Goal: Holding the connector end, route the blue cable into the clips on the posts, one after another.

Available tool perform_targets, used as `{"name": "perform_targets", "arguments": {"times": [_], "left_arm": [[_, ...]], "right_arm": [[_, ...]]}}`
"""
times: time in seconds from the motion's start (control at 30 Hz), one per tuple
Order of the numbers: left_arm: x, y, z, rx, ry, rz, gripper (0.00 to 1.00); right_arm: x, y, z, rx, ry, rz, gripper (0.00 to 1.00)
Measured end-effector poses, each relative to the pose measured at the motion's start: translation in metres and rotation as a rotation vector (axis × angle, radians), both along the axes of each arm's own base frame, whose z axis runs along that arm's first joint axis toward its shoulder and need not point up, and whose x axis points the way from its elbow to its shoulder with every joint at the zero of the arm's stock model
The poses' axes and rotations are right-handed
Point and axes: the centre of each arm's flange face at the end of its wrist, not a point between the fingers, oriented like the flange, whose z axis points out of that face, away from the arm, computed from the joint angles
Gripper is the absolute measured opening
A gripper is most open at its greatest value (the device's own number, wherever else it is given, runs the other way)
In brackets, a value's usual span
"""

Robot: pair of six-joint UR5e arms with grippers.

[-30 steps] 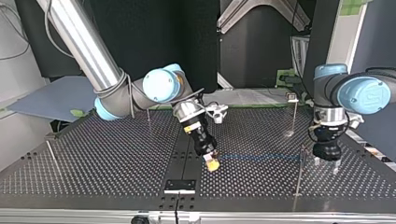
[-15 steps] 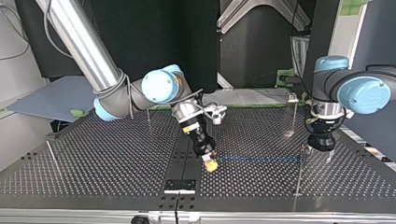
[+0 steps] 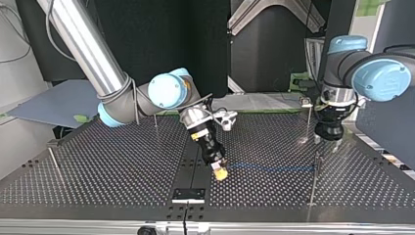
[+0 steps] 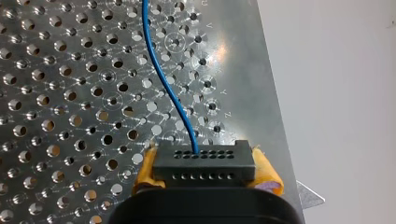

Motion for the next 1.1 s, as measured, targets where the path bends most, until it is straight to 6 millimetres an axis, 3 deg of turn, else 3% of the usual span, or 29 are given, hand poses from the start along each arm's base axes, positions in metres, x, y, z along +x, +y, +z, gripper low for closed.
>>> {"name": "perform_targets", "arguments": {"times": [0.6,0.9,1.1], "left_arm": [[-0.059,-0.036,0.047,0.001,0.003,-0.07,1.0],[-0.068,-0.041,0.061,0.084,-0.043,-0.086,1.0],[-0.063,-0.04,0.063,0.145,-0.067,-0.1,1.0]], "right_arm": [[-0.002,-0.003,-0.002,0.014,-0.002,-0.001,0.0],[-0.002,-0.004,-0.004,0.018,0.001,-0.001,0.0],[-0.002,-0.004,-0.006,0.024,0.006,-0.002,0.0]]}}
